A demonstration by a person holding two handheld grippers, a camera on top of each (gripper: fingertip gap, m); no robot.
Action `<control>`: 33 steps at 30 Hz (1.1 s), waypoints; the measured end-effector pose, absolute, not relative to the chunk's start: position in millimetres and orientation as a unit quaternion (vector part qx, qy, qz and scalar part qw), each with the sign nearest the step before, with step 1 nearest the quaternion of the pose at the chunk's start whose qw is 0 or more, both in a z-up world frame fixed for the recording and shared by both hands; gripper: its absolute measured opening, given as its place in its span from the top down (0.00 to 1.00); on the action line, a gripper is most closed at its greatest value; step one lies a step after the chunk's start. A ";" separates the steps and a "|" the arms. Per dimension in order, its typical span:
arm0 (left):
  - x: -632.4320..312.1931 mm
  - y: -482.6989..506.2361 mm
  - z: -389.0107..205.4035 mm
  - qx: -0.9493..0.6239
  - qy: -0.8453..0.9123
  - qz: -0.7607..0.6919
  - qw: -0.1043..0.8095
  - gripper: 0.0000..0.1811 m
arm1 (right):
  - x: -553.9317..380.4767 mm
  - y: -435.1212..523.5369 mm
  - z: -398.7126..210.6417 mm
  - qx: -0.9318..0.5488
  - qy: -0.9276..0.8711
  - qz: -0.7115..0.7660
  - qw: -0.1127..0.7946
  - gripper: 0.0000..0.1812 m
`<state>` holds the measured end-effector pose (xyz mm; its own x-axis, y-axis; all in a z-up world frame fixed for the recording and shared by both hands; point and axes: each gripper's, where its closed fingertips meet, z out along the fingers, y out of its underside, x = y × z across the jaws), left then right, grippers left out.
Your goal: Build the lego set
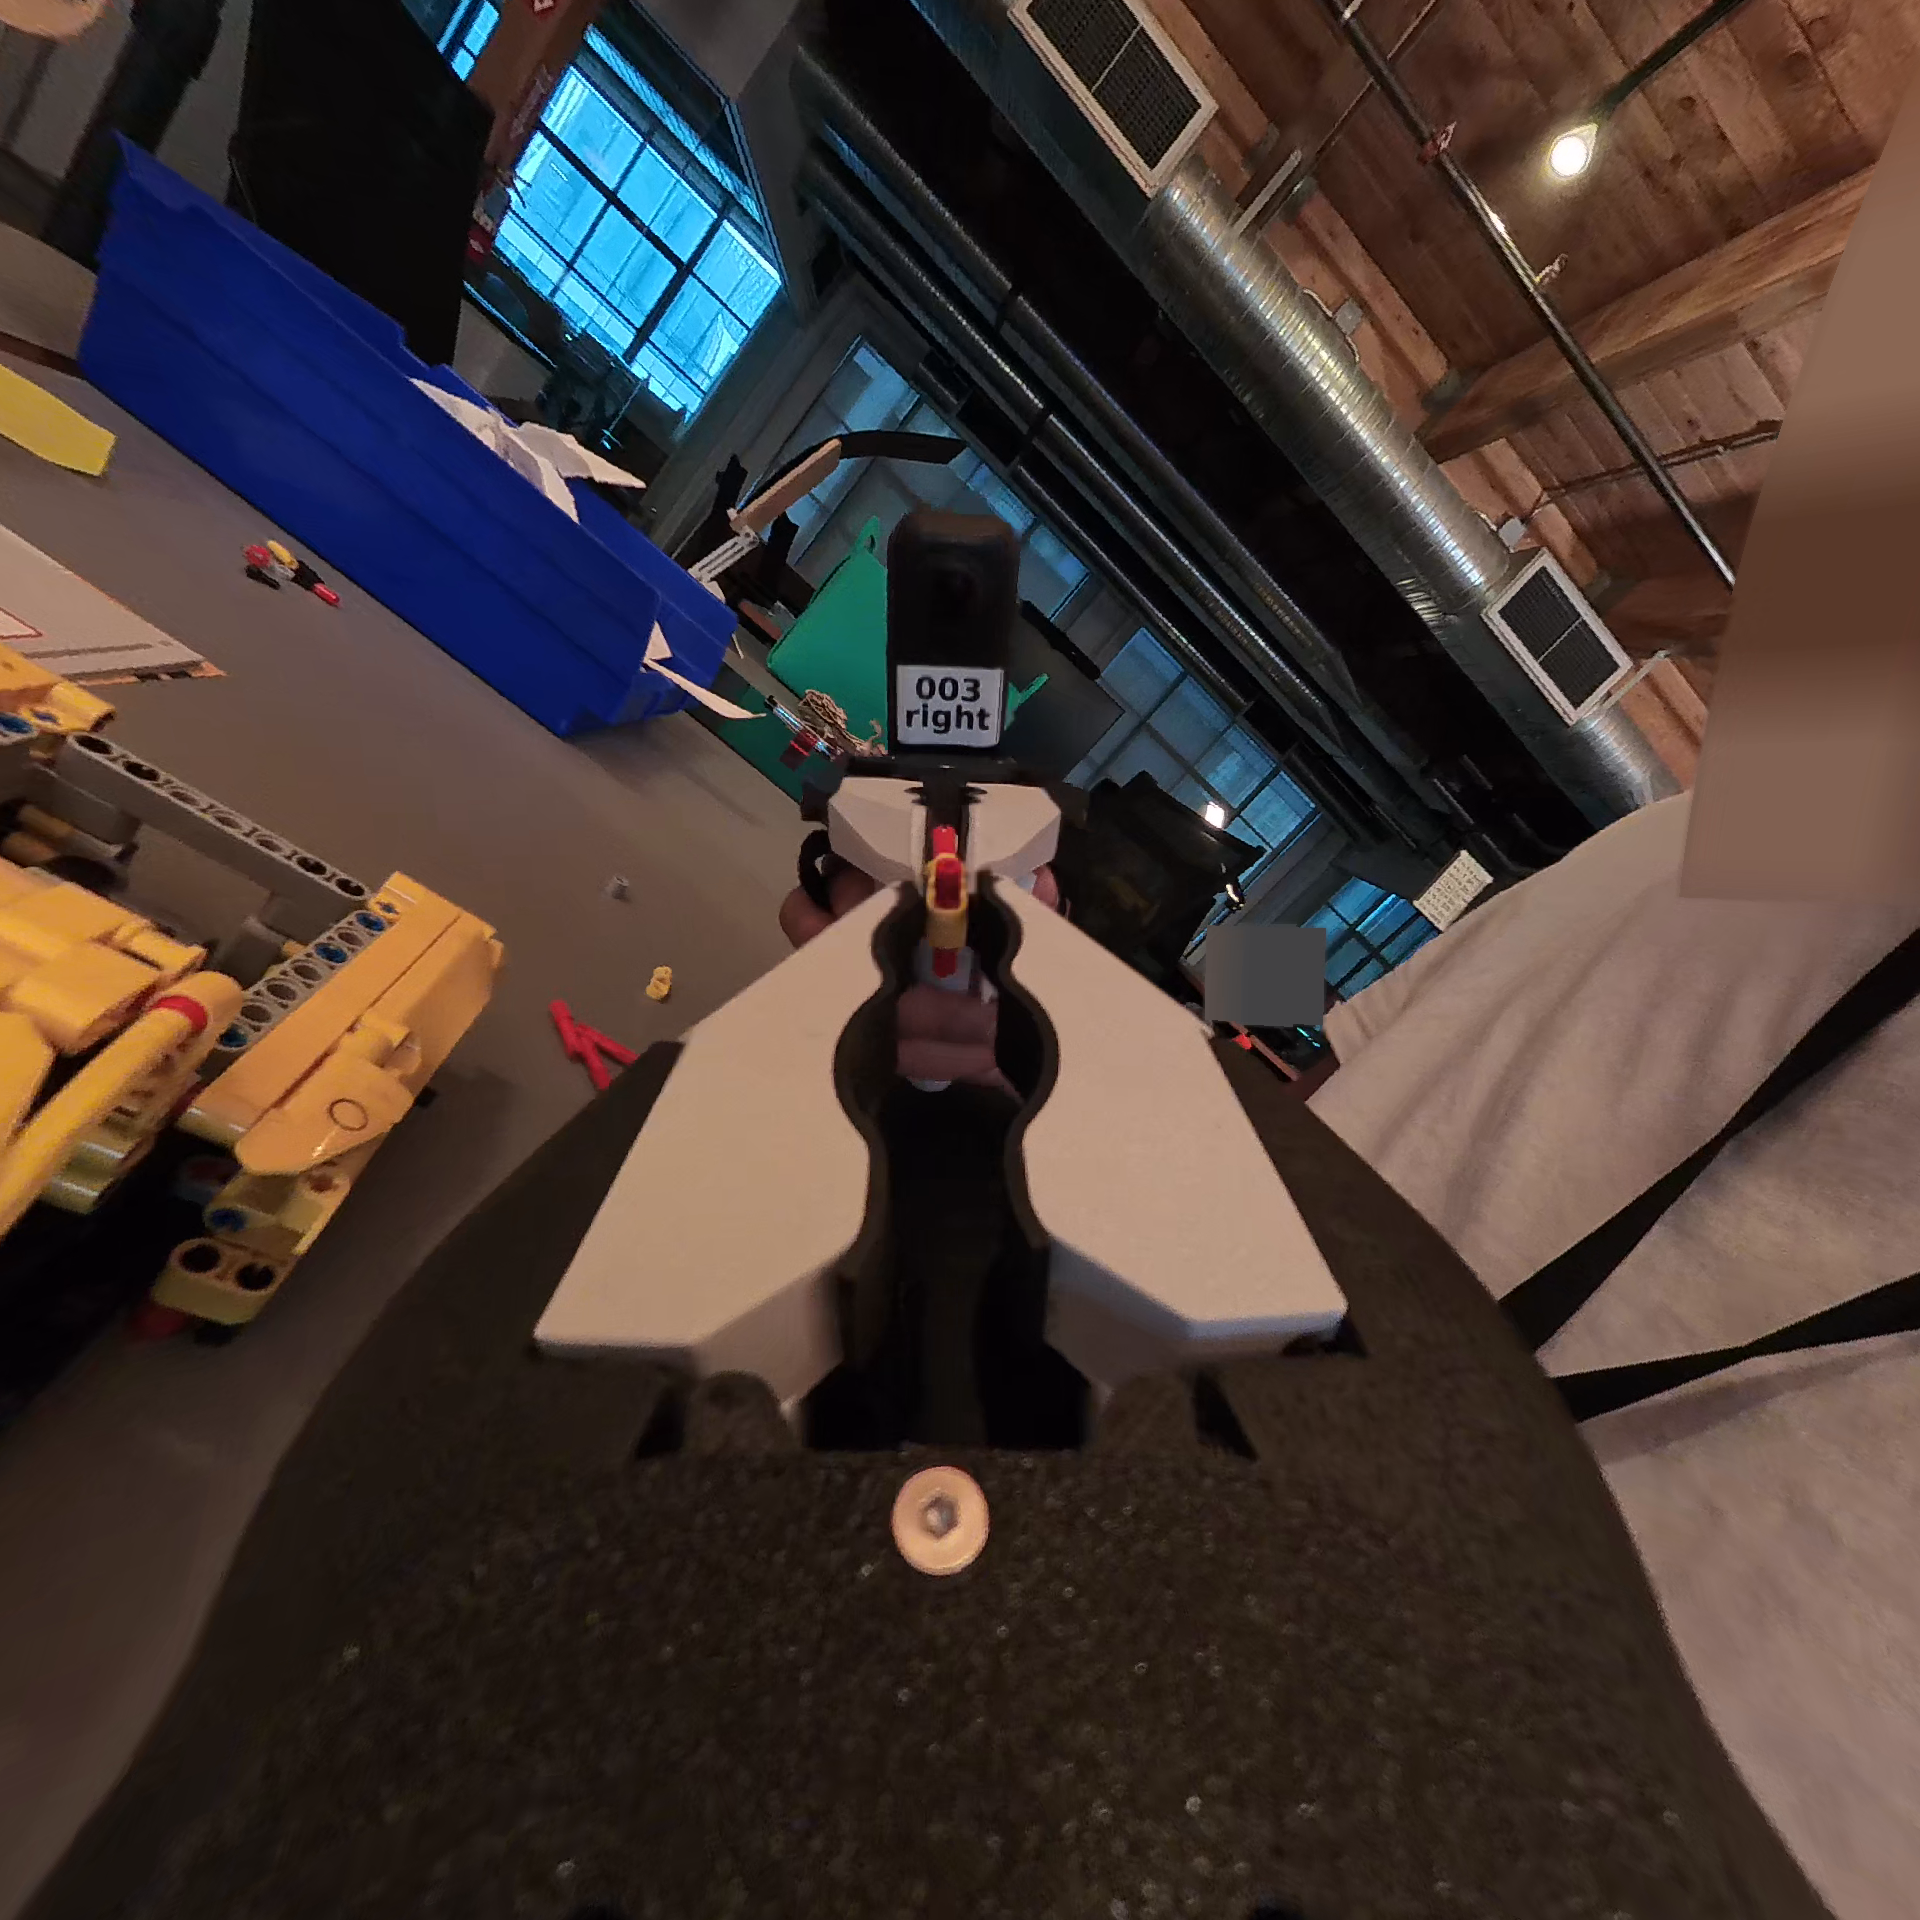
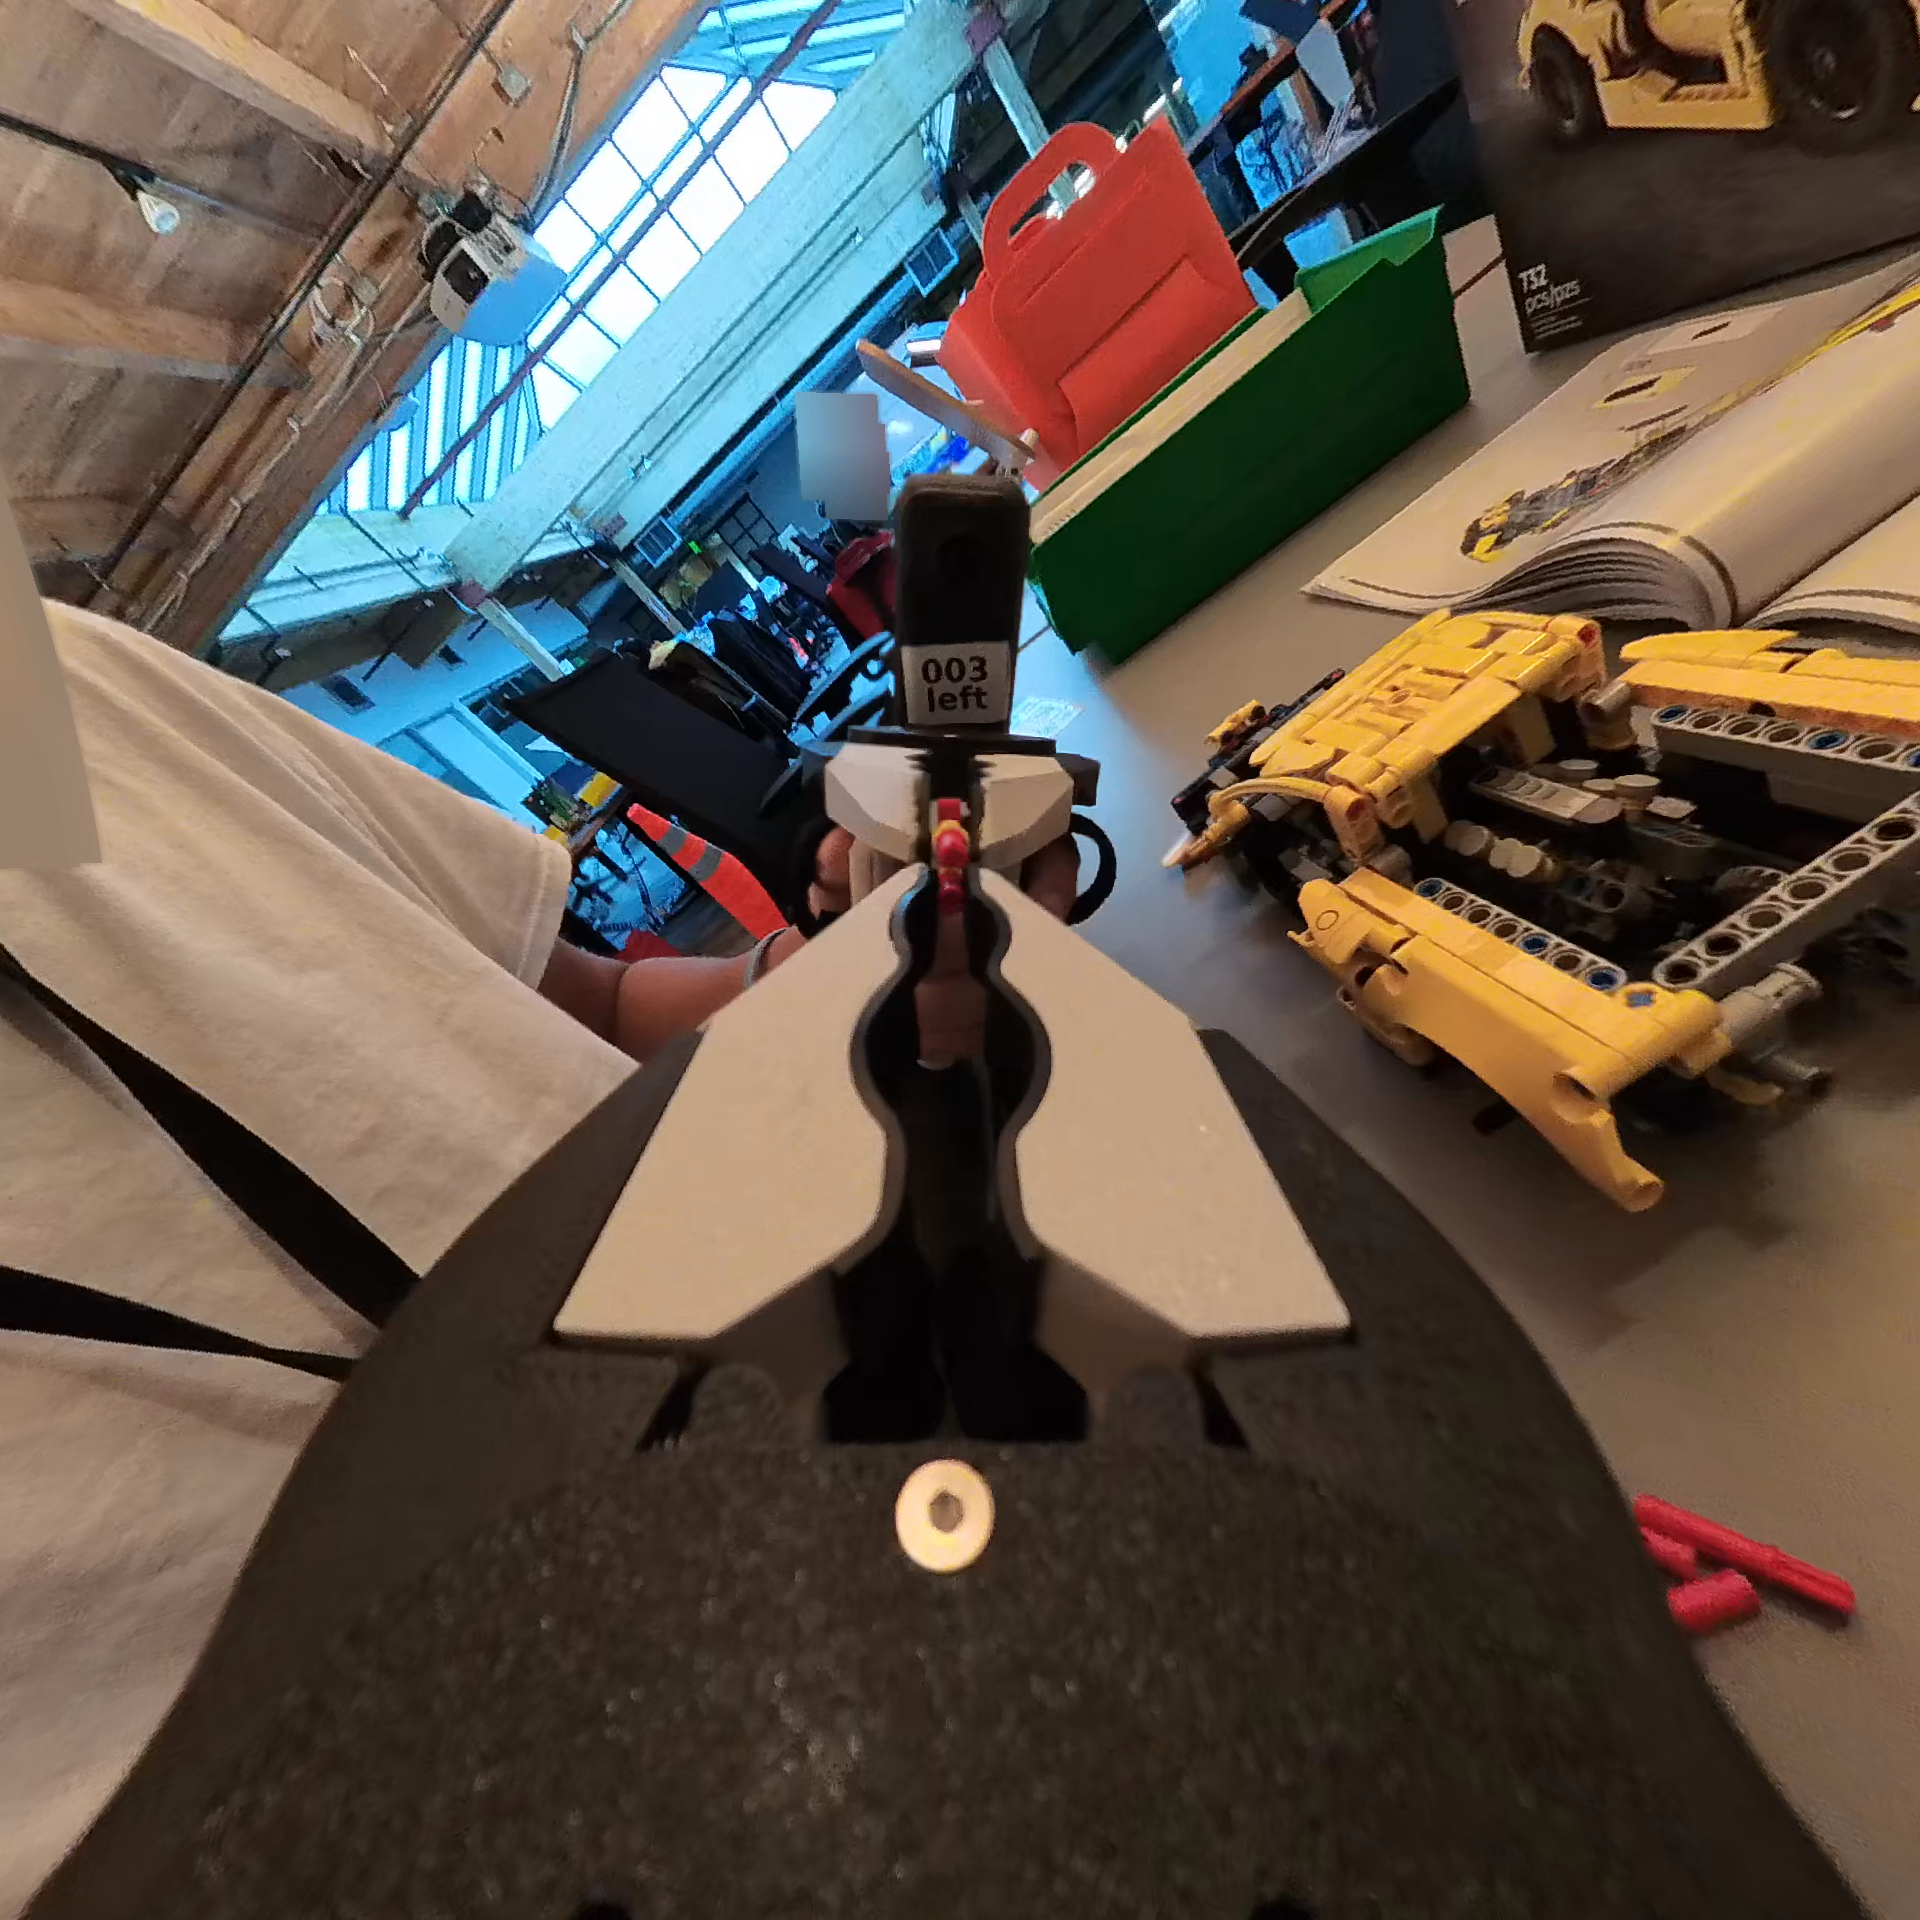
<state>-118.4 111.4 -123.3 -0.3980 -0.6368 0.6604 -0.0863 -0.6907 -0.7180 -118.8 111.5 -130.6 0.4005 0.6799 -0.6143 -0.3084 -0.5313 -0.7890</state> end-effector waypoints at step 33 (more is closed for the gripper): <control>-117.9 101.2 -128.4 -0.519 0.389 -0.733 0.207 0.96 | -123.0 108.0 -131.7 -0.691 -0.141 0.538 0.462 0.99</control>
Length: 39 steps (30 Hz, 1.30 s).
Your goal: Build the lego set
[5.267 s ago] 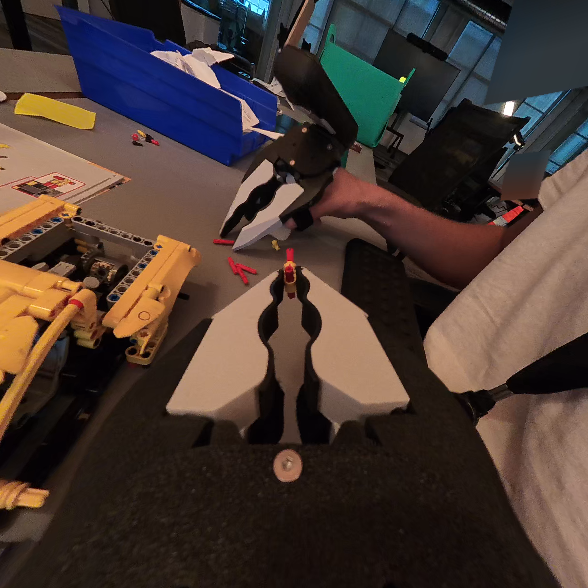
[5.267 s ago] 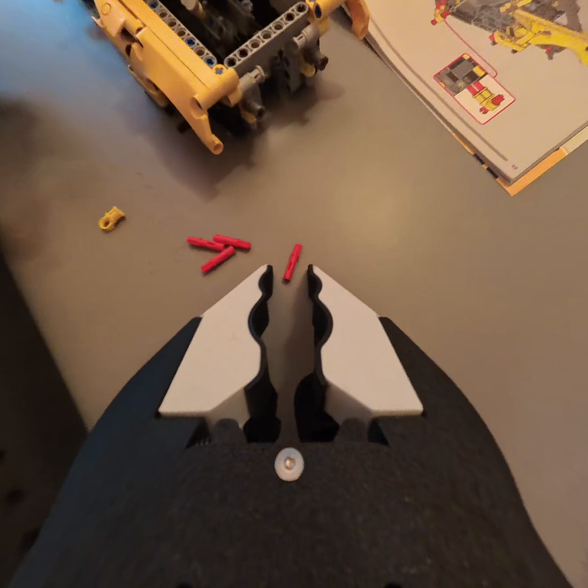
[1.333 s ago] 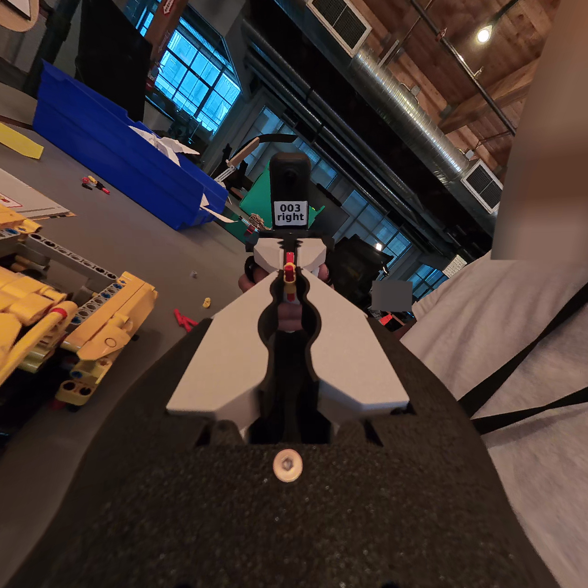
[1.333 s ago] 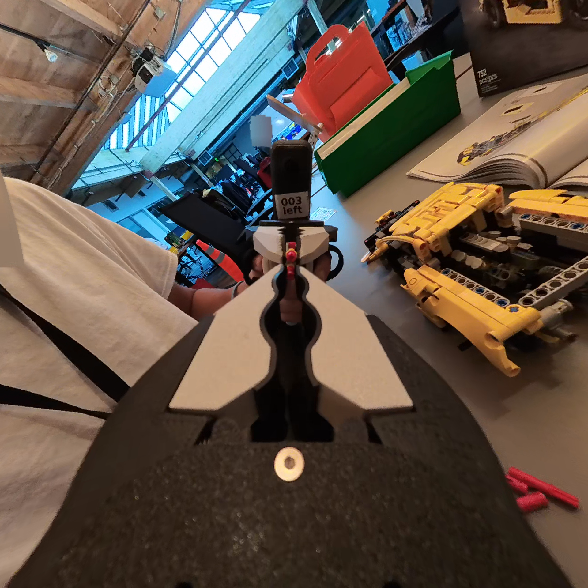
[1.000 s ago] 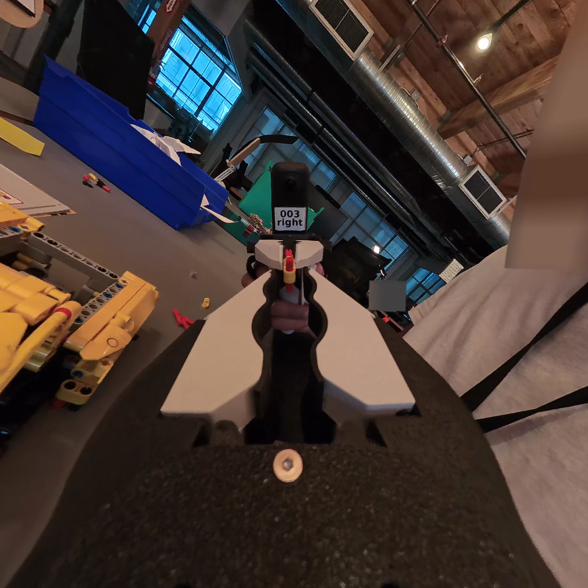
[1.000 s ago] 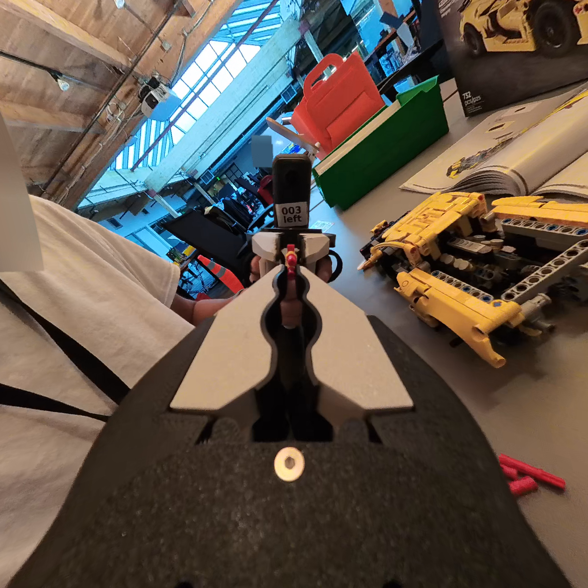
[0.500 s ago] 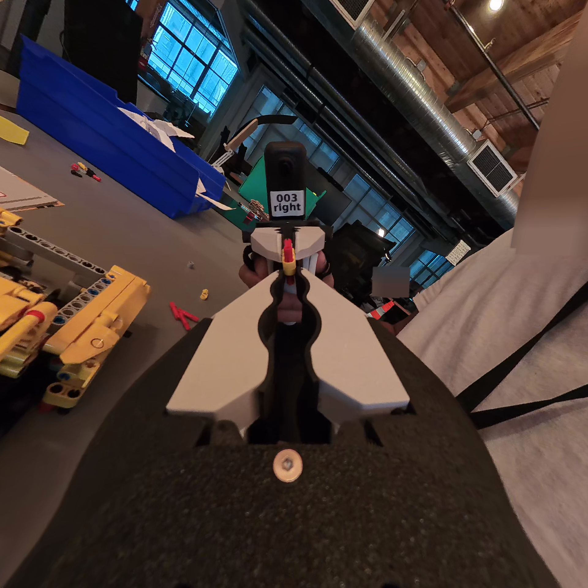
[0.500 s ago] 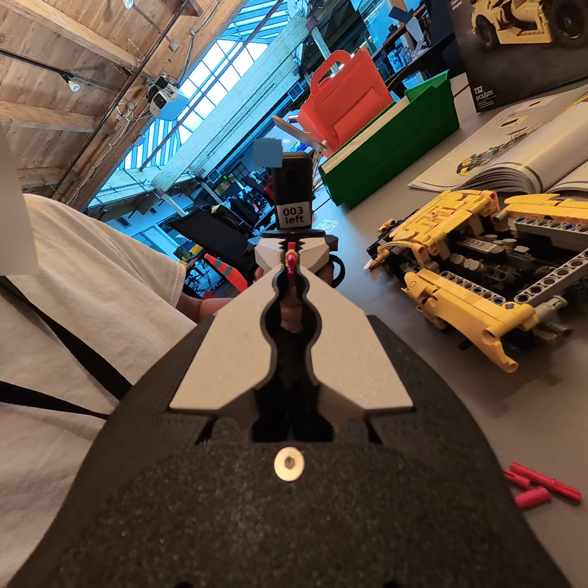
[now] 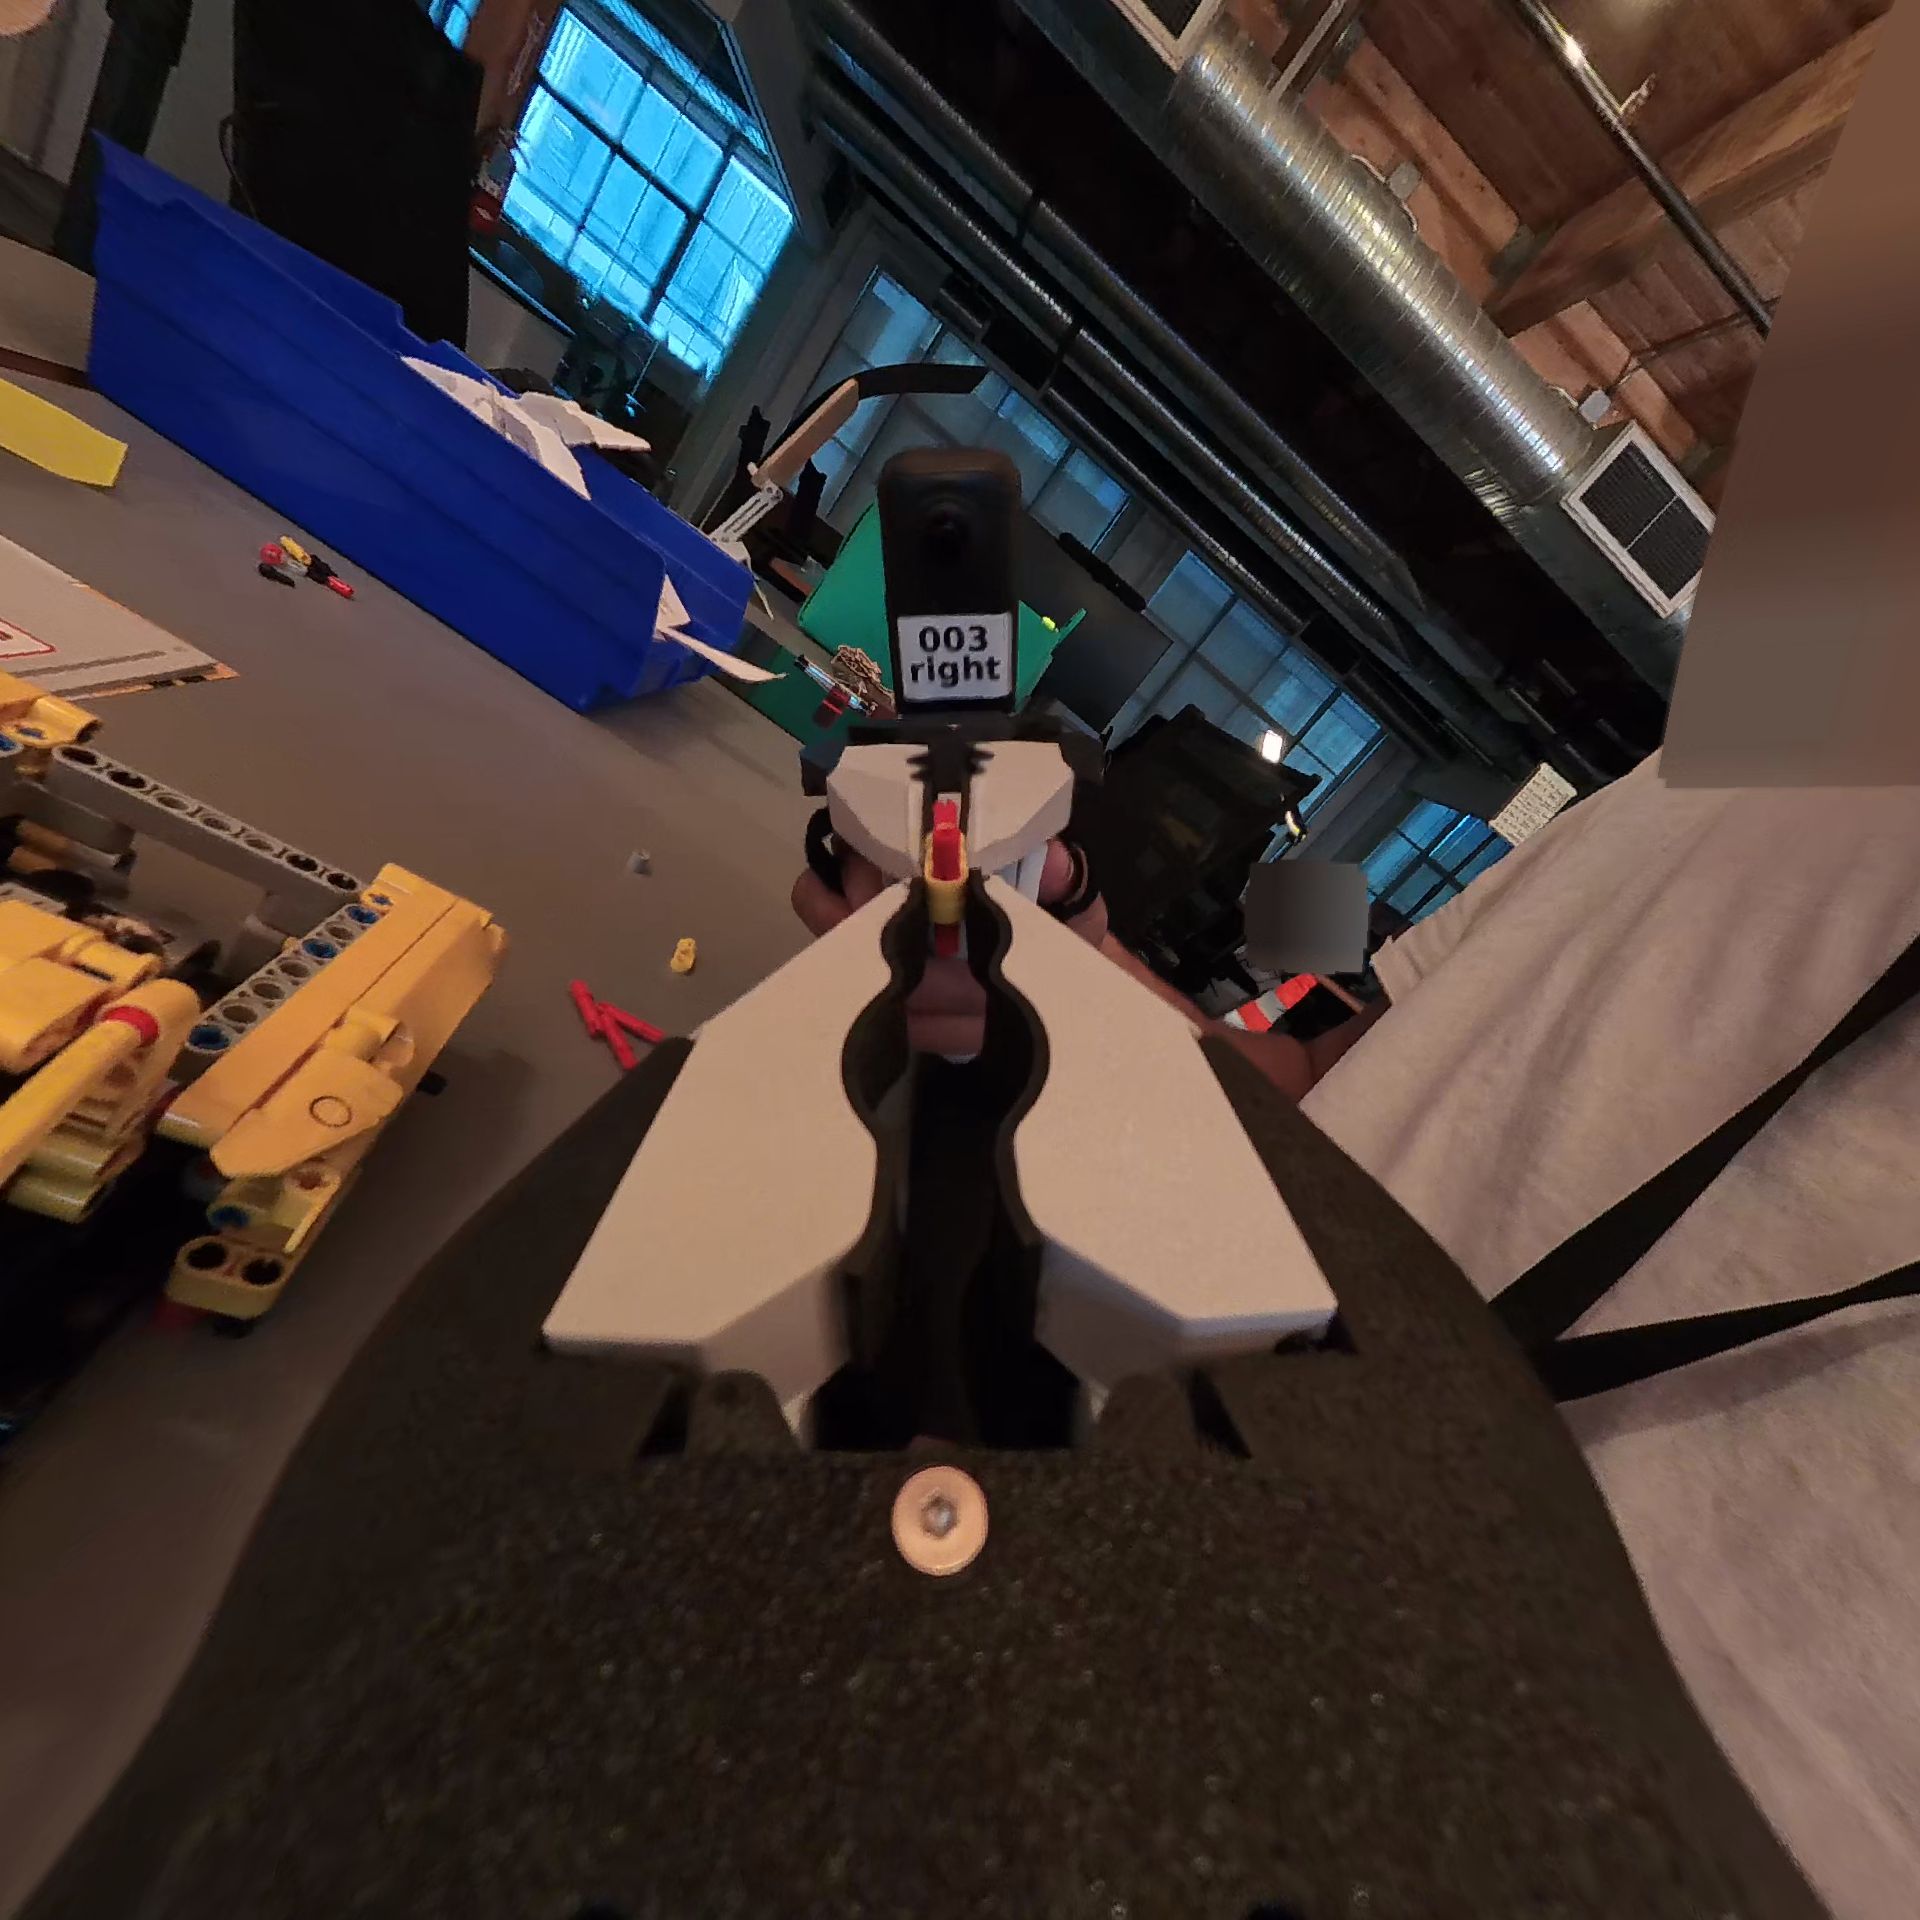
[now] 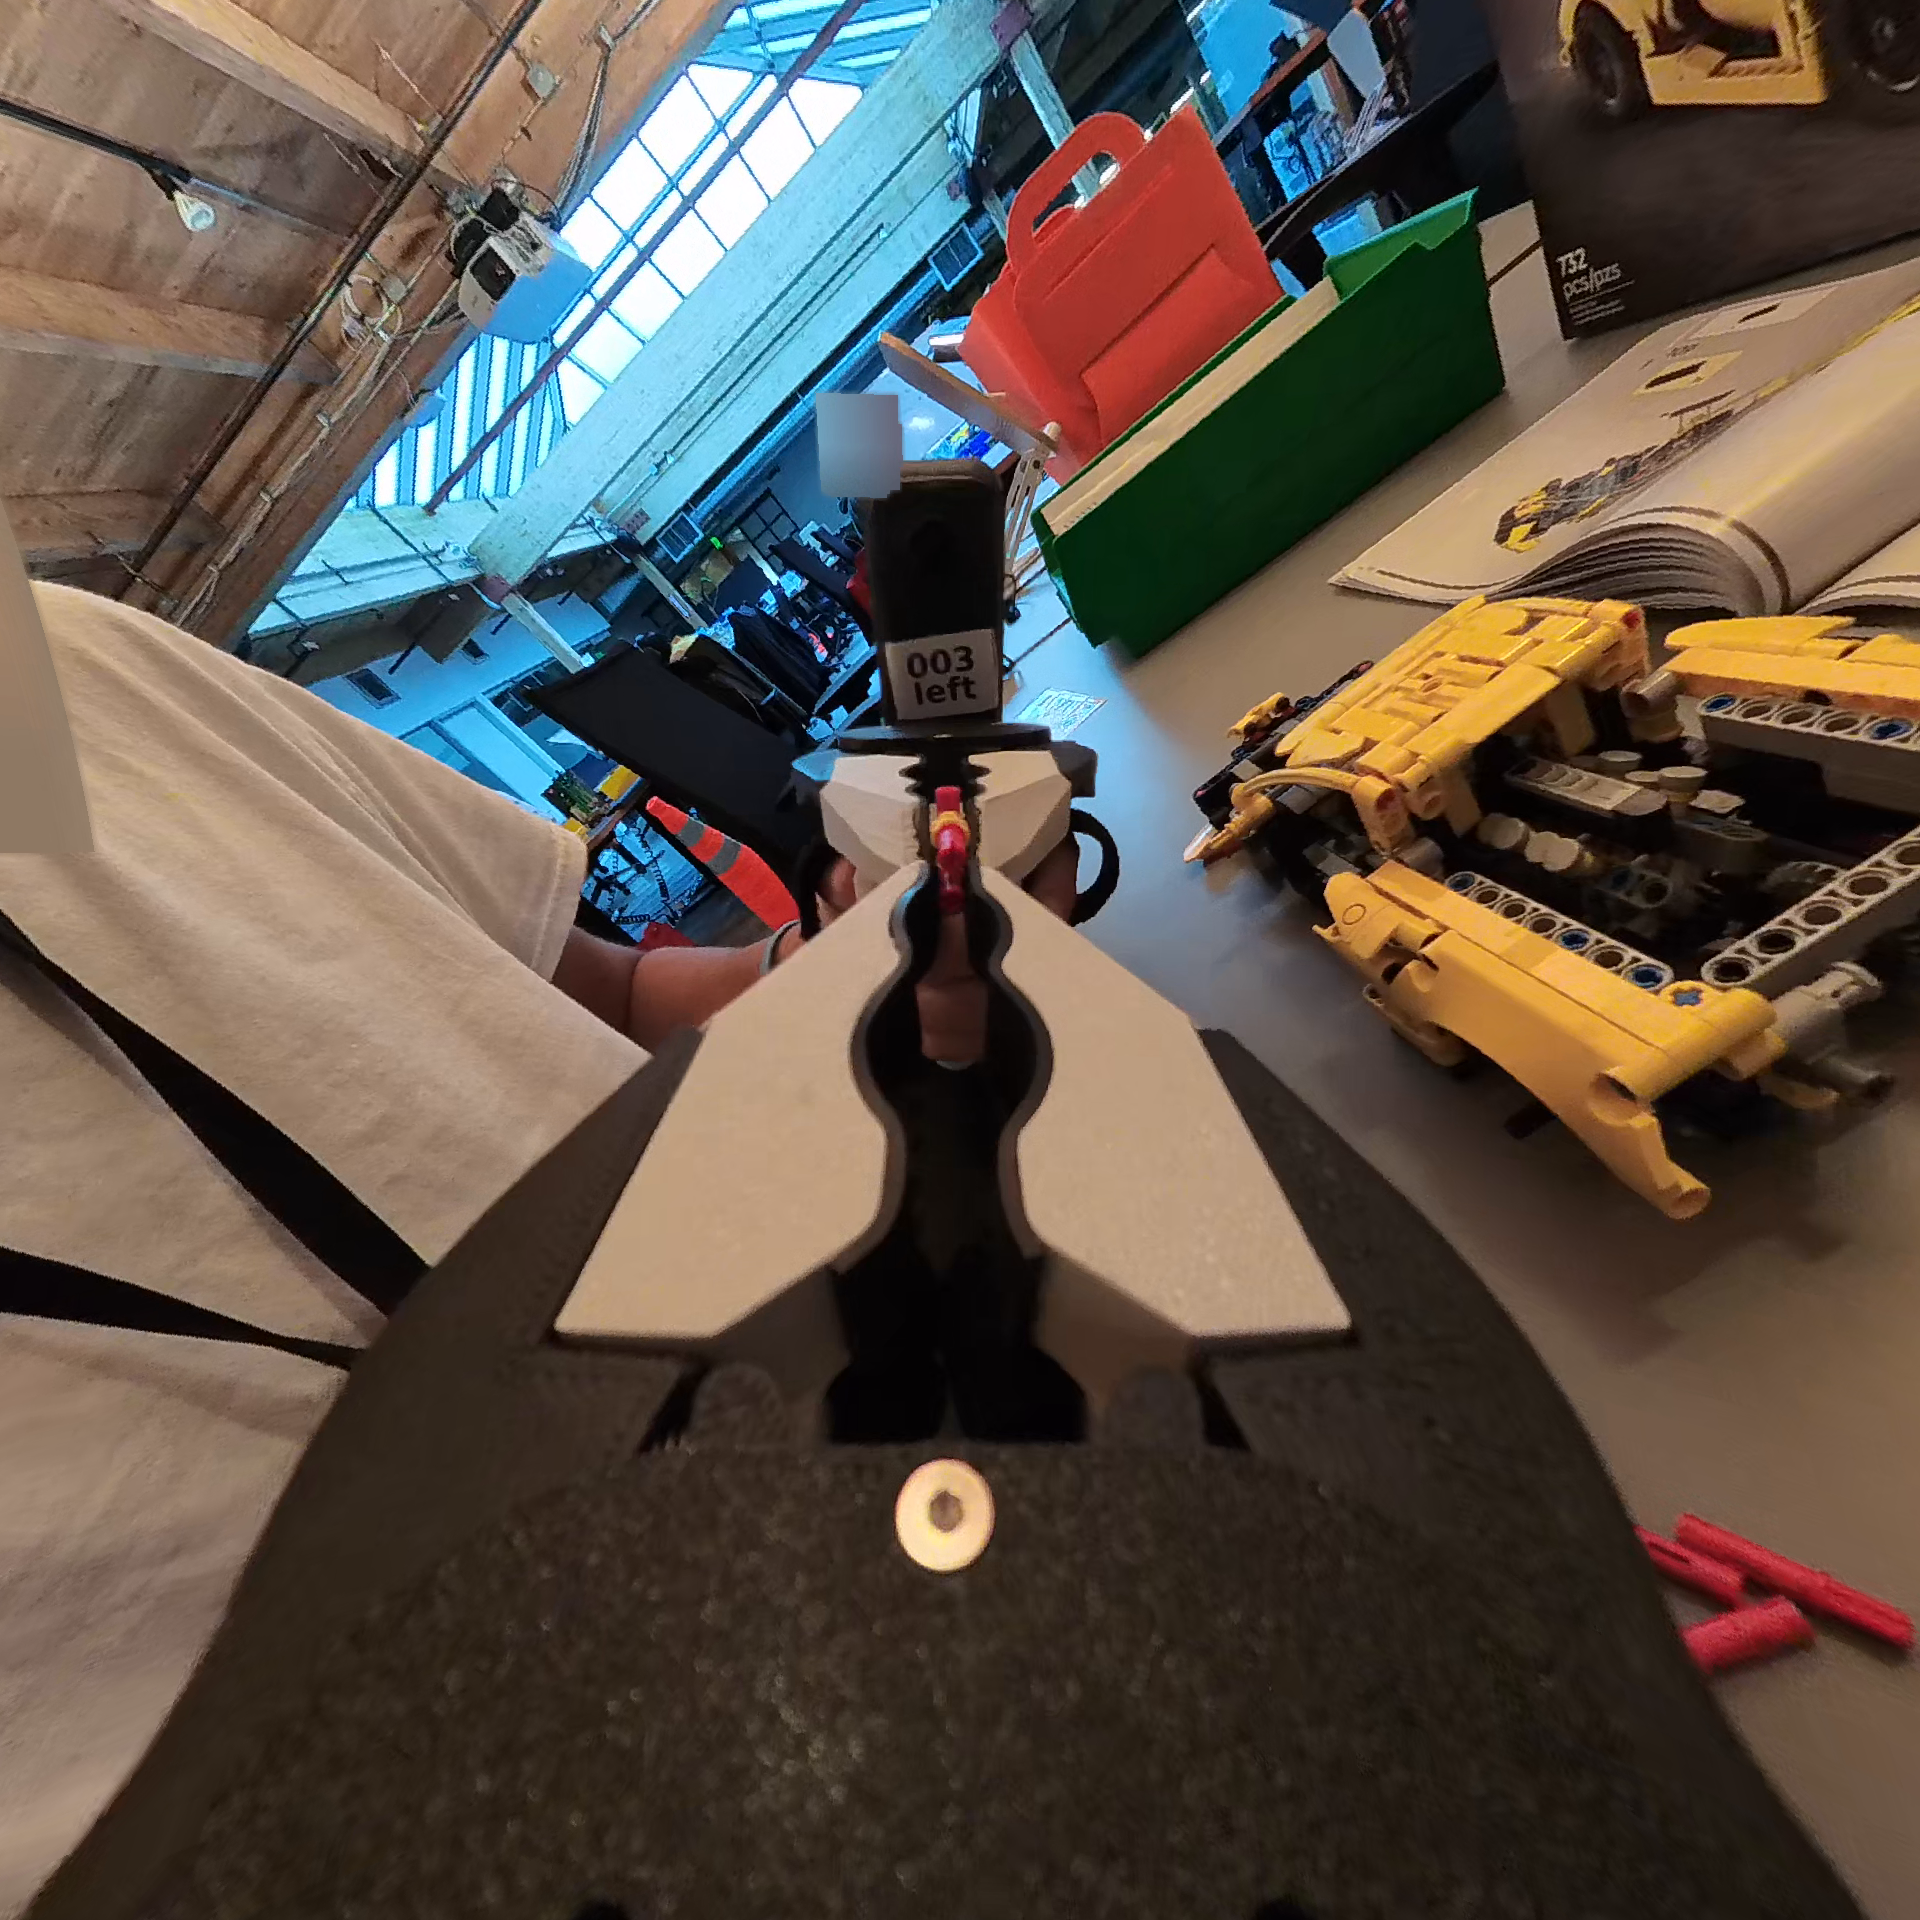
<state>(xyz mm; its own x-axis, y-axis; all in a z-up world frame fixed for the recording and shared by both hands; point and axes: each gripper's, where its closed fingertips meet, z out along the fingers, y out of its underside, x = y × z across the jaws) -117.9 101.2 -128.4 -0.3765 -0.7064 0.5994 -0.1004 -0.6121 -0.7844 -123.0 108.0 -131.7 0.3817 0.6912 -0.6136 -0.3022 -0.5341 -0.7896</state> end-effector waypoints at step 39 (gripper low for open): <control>-115.1 111.5 -143.7 -0.557 0.414 -0.682 0.232 0.98 | -100.5 126.4 -150.4 -0.761 -0.232 0.499 0.344 0.89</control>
<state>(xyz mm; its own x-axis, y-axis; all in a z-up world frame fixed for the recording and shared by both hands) -115.1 111.5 -143.7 -0.2726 -0.7780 0.5661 -0.1446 -0.5485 -0.8235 -100.5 126.4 -150.4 0.3952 0.6964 -0.5991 0.0093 -0.6552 -0.7554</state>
